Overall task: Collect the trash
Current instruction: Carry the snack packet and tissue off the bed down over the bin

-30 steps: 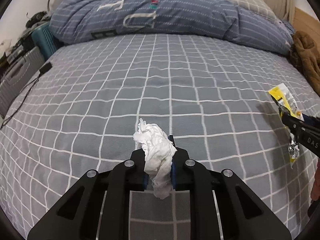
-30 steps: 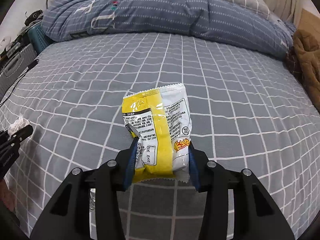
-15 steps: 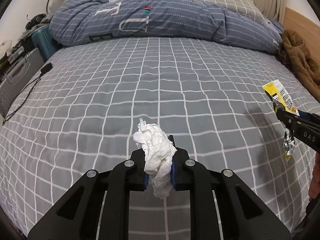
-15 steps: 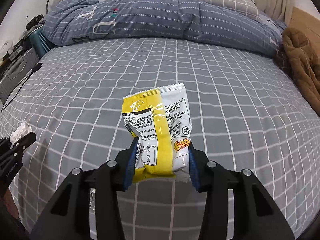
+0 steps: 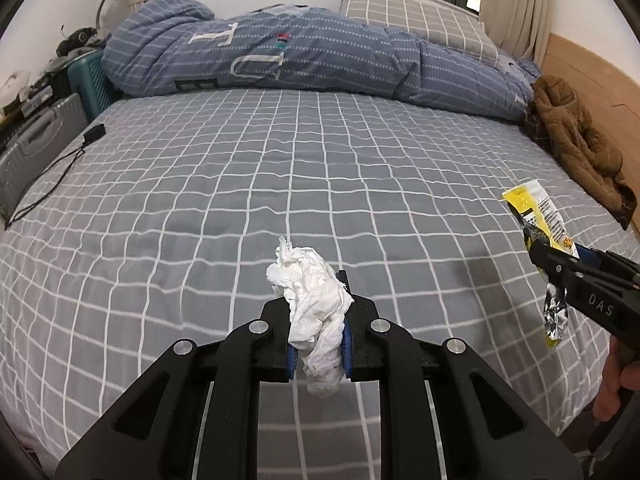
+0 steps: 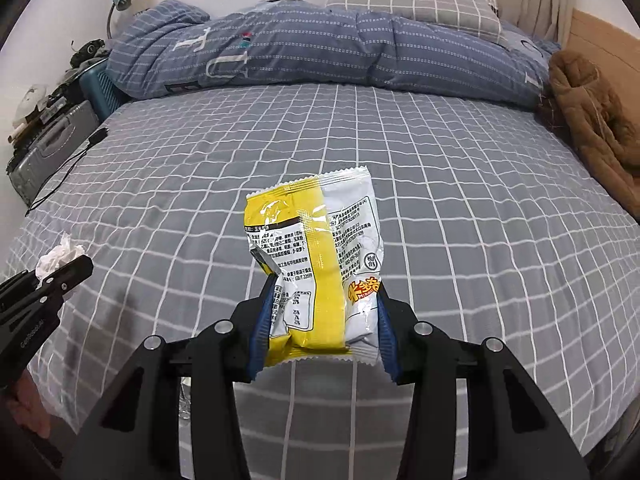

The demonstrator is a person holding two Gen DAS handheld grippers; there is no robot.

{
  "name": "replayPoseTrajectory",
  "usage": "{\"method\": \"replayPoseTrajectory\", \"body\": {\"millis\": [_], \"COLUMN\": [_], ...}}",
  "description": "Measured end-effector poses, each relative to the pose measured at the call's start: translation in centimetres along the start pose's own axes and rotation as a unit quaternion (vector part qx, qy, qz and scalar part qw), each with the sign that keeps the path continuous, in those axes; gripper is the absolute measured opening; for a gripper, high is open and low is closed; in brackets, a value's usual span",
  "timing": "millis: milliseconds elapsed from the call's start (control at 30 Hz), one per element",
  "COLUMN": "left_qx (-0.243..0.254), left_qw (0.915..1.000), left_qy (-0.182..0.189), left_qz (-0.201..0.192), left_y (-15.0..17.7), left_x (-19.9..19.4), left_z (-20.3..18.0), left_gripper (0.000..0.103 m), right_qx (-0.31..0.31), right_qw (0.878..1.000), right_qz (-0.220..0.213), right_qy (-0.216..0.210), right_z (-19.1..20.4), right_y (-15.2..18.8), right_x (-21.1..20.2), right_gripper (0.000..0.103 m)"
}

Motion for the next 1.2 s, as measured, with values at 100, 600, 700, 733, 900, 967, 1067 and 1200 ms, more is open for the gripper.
{"method": "replayPoseTrajectory", "body": {"millis": [100, 600, 700, 733, 900, 967, 1067, 1200], "left_qx": [0.0, -0.007, -0.009, -0.01, -0.014, -0.013, -0.017, -0.022], "left_qw": [1.0, 1.0, 0.9999, 0.9998, 0.9995, 0.9993, 0.9988, 0.9978], "left_qy": [-0.004, 0.002, 0.003, 0.004, 0.007, 0.007, 0.007, 0.009], "left_qz": [-0.004, 0.006, 0.012, 0.015, 0.027, 0.034, 0.045, 0.061], "left_y": [0.7, 6.4, 7.8, 8.4, 10.9, 12.1, 14.0, 16.5], "left_x": [-1.2, -5.9, -6.5, -6.7, -7.6, -7.9, -8.3, -8.8], "left_z": [-0.5, -2.2, -2.3, -2.3, -2.5, -2.7, -2.8, -2.7], "left_gripper": [0.015, 0.015, 0.015, 0.015, 0.015, 0.015, 0.015, 0.015], "right_qx": [0.005, 0.0, -0.002, -0.004, -0.006, -0.007, -0.006, -0.009], "right_qw": [1.0, 1.0, 1.0, 0.999, 0.999, 0.999, 0.999, 0.998], "right_qz": [0.002, 0.0, 0.006, 0.008, 0.02, 0.026, 0.034, 0.043], "right_qy": [-0.009, -0.026, -0.031, -0.033, -0.038, -0.04, -0.042, -0.041], "right_z": [0.1, 1.5, 2.0, 2.3, 3.0, 3.4, 3.6, 4.0], "right_y": [1.1, 7.2, 8.6, 9.3, 11.9, 13.0, 14.4, 16.5], "right_x": [-1.2, -7.6, -8.3, -8.6, -9.5, -9.9, -10.4, -11.0], "right_gripper": [0.043, 0.043, 0.043, 0.043, 0.043, 0.043, 0.043, 0.043]}}
Point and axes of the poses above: each gripper's, at about its wrist camera, not at the fingertips, and x roughly the way its jaws point, z to its left, y to its underside, the point moved 8 cm from there along x, roughly the way its jaws point, and after that the axes turned 4 degrees about y, right-handed, at the moved point
